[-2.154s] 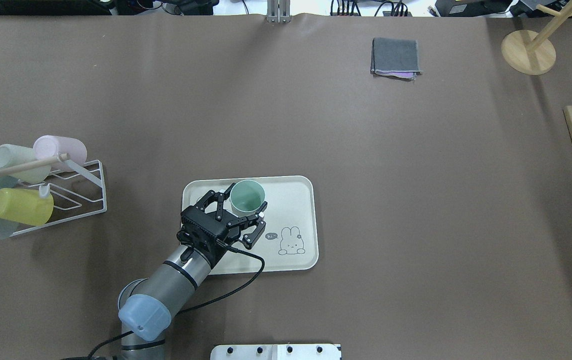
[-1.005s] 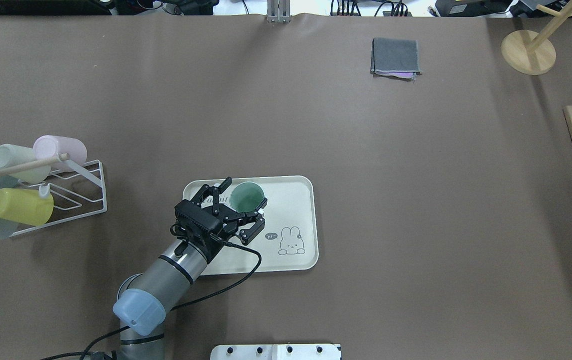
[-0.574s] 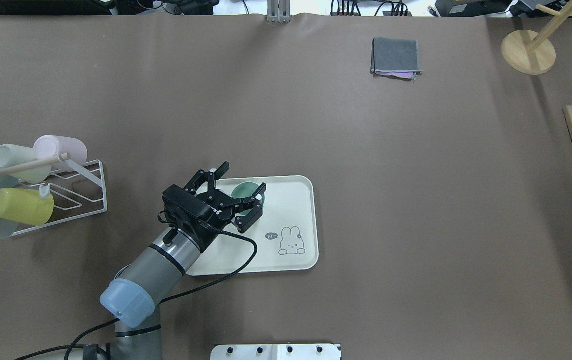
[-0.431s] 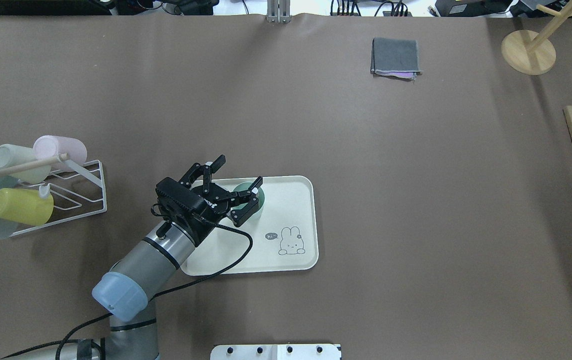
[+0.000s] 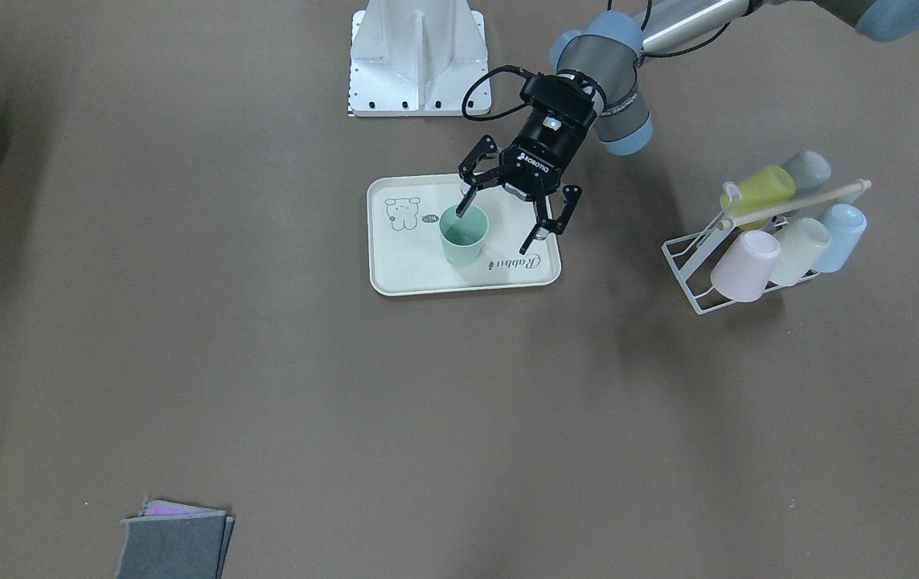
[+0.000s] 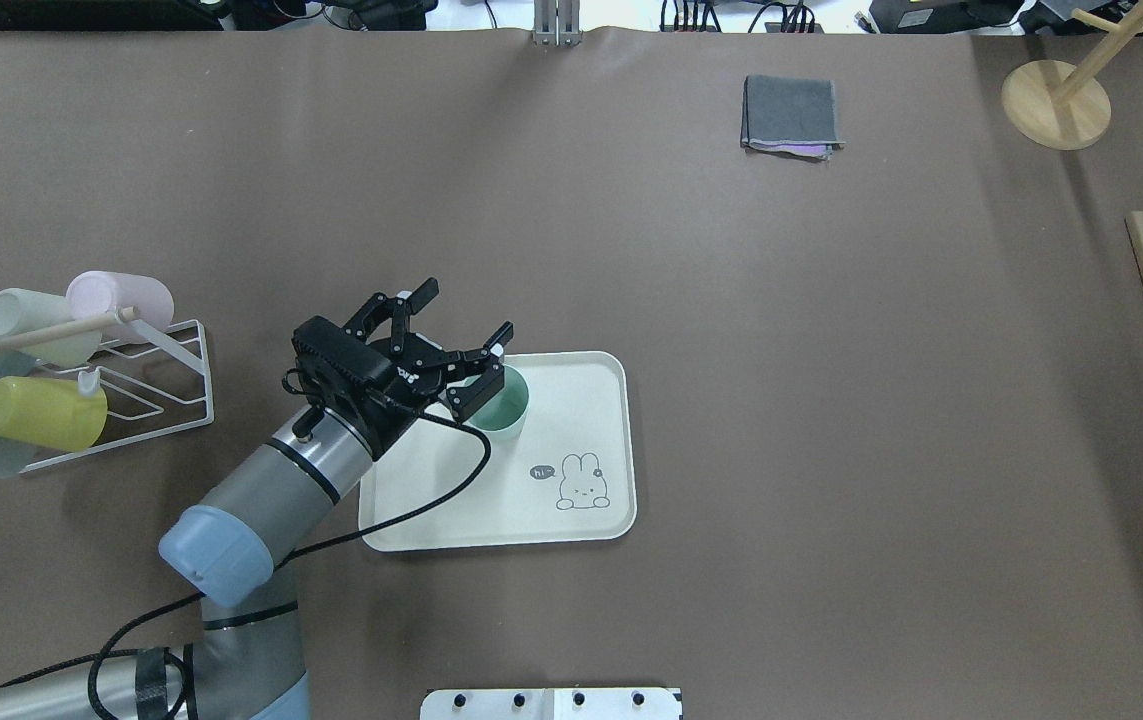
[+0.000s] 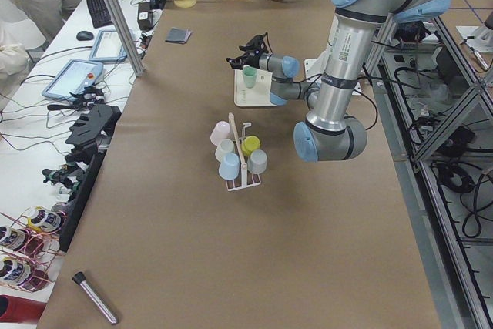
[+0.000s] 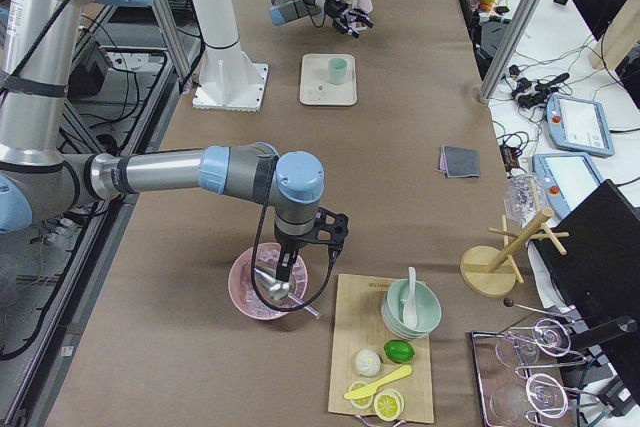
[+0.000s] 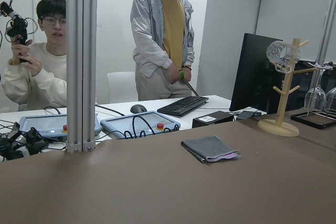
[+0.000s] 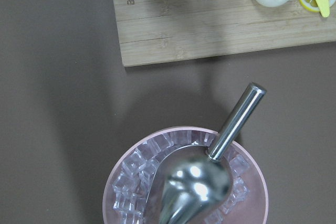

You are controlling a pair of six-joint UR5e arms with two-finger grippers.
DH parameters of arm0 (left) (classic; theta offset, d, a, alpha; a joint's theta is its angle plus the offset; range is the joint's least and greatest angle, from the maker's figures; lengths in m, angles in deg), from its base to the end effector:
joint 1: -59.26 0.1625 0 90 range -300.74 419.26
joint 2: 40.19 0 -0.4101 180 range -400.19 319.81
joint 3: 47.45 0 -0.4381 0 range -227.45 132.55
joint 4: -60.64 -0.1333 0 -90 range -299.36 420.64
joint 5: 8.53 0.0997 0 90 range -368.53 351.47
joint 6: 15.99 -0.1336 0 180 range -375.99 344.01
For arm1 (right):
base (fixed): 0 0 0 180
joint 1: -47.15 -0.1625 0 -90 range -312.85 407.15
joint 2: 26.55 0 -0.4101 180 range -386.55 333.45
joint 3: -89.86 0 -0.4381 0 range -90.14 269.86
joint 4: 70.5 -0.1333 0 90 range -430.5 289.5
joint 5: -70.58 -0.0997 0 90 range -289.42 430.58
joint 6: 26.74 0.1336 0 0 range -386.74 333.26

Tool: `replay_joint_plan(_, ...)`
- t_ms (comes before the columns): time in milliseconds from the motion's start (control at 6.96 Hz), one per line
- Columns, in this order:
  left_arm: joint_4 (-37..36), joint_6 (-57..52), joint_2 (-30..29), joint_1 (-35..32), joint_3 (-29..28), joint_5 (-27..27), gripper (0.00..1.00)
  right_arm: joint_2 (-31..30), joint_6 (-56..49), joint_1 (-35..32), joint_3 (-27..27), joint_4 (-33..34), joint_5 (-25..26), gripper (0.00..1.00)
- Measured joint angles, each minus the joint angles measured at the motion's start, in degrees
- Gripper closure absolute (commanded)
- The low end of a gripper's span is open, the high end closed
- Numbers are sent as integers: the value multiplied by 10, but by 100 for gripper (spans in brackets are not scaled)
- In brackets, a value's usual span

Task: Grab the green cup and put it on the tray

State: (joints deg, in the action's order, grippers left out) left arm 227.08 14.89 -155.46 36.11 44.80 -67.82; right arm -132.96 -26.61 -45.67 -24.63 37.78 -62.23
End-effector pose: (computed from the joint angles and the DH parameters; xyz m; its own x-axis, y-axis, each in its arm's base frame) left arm 0.5194 -0.4412 0.2065 0.5673 0.5599 -0.6038 0.5977 0.2243 0.7697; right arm 0.0621 -0.3961 0.6084 0.7267 0.1585 0.6684 -0.0501 0.9826 -0.1786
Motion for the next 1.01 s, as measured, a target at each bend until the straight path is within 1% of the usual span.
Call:
replay_joint_plan(287,-83,24,-3,-74,26,-85,2,1,0,0,0,0,-1,0)
replay_joint_plan(574,-184,48,-8,-165,59,-192,2,3,0,0,0,0,-1,0)
replay_joint_plan(718,-238,53,-13,-219,73,-256,2,4,0,0,0,0,-1,0)
replay_joint_plan(1005,-344,55,-24,-345,82,-413,2,4,0,0,2,0,-2,0)
